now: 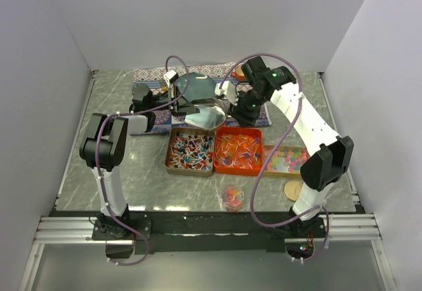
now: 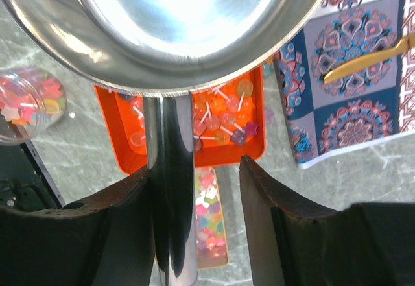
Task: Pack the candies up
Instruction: Adjust the spatula.
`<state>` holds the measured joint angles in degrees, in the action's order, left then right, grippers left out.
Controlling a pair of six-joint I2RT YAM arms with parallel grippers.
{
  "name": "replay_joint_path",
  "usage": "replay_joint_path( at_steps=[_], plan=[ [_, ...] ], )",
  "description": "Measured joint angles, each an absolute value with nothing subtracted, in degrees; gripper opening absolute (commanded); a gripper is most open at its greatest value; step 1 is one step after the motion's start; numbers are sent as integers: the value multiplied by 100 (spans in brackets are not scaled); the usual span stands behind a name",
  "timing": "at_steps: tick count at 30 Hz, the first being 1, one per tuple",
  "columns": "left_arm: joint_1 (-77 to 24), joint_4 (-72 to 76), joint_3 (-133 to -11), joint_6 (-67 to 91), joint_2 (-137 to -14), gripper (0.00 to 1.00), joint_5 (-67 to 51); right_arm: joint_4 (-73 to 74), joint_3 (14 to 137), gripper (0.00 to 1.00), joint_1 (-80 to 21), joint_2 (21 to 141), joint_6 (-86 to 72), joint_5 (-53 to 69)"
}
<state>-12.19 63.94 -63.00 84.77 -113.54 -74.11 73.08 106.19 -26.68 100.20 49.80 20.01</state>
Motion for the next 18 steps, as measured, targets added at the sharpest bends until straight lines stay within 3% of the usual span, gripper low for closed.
replay_joint_path(
  at_steps=[6,9,10,13,15,18],
  plan=[
    [-1219,6355,-6300,8479,-11354,1,-7411,7105,10619,47,-2783,9974,4886,2053],
    [-1219,6370,-6302,8523,-11421,1,-7391,7050,10619,33,-2845,9915,4888,2047],
    [-1219,6375,-6302,8545,-11465,1,-7382,7043,10619,21,-2860,9900,4888,2045],
    [-1219,6353,-6322,8591,-11592,2,-7378,7017,10617,0,-2893,9874,4923,2032],
    [-1223,6071,-6412,8512,-11633,16,-7411,7015,10600,0,-2902,9870,4901,2001],
    [-1223,5743,-6576,8315,-11653,29,-7437,6949,10584,0,-2899,9861,4965,1970]
  ],
)
